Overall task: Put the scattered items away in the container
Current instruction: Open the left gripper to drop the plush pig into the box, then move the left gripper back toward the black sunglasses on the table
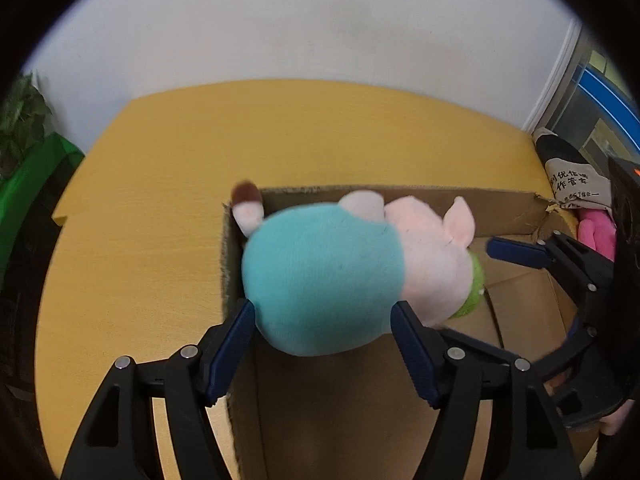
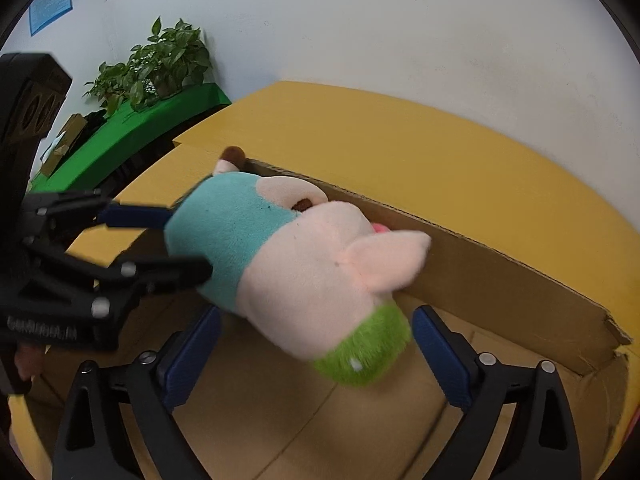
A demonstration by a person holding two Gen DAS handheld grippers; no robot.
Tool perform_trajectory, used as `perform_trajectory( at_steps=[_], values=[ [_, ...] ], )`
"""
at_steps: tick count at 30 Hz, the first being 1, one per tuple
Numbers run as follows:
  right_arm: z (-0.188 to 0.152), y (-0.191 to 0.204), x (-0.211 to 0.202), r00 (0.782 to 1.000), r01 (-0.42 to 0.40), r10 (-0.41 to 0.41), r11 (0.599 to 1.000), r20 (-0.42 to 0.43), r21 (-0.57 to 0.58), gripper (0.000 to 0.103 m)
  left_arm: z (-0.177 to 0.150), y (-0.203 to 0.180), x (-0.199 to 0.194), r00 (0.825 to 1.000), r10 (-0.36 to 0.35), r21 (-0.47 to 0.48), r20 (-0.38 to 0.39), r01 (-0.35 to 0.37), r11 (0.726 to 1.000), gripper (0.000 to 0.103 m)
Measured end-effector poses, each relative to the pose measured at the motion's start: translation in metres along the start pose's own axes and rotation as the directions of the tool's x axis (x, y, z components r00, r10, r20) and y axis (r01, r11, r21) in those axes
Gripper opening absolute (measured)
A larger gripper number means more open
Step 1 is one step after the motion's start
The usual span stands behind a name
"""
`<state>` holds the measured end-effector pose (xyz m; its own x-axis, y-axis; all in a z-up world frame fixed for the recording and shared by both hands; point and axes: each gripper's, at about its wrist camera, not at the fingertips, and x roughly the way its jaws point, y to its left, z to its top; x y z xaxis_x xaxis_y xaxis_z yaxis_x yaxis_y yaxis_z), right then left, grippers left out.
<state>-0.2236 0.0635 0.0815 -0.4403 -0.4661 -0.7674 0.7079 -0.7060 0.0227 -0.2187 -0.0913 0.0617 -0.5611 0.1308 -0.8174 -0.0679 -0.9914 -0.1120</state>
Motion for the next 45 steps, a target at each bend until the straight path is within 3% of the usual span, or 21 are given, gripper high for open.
perform_trajectory(
  at_steps=[5,8,12,16,18,21,26,30,37,39,42,45],
  values=[
    [-0.023,0.017,-0.09,0.991,0.064,-0.061,0.998,0.118,-0.023,0.103,-0.004,-0.01,-0.084,0.983,0.018,0.001,0.182,-0.018,1.0,0.07],
    [-0.038,0.033,-0.145,0.976,0.101,-0.095,0.995,0.197,-0.022,0.103,-0.017,-0.021,-0.146,0.95,0.011,0.012,0.311,-0.016,1.0,0.073],
    [-0.056,0.066,-0.192,0.955,0.163,-0.144,0.985,0.258,-0.054,0.103,-0.041,-0.047,-0.222,0.89,0.002,0.036,0.456,-0.02,0.999,0.08],
    [-0.076,0.09,-0.217,0.955,0.15,-0.135,0.988,0.265,-0.036,0.103,-0.071,-0.062,-0.285,0.845,0.003,0.062,0.535,-0.043,0.997,0.084],
    [-0.086,0.1,-0.226,0.955,0.129,-0.118,0.991,0.271,-0.023,0.103,-0.086,-0.071,-0.302,0.833,0.016,0.065,0.553,-0.063,0.996,0.085],
    [-0.105,0.111,-0.238,0.946,0.156,-0.149,0.988,0.288,0.001,0.103,-0.115,-0.078,-0.308,0.843,0.01,0.077,0.538,-0.061,0.995,0.087],
    [-0.13,0.113,-0.253,0.948,0.1,-0.112,0.993,0.298,0.056,0.103,-0.162,-0.076,-0.289,0.869,0.049,0.015,0.493,-0.065,0.998,0.086],
    [-0.144,0.109,-0.26,0.946,0.128,-0.156,0.985,0.284,0.114,0.103,-0.193,-0.078,-0.281,0.86,0.132,-0.036,0.493,-0.131,0.991,0.086],
    [-0.163,0.114,-0.269,0.937,0.2,-0.225,0.973,0.269,0.117,0.103,-0.219,-0.093,-0.27,0.849,0.173,-0.059,0.499,-0.165,0.984,0.087],
    [-0.168,0.113,-0.272,0.937,0.201,-0.23,0.971,0.264,0.132,0.103,-0.221,-0.095,-0.265,0.863,0.152,-0.048,0.482,-0.146,0.988,0.087],
    [-0.174,0.111,-0.277,0.935,0.195,-0.231,0.968,0.268,0.156,0.103,-0.226,-0.095,-0.257,0.893,0.06,-0.018,0.446,-0.059,0.998,0.087],
    [-0.177,0.106,-0.279,0.932,0.194,-0.238,0.965,0.274,0.178,0.103,-0.229,-0.097,-0.25,0.899,0.046,-0.014,0.436,-0.044,0.999,0.087]
  ],
)
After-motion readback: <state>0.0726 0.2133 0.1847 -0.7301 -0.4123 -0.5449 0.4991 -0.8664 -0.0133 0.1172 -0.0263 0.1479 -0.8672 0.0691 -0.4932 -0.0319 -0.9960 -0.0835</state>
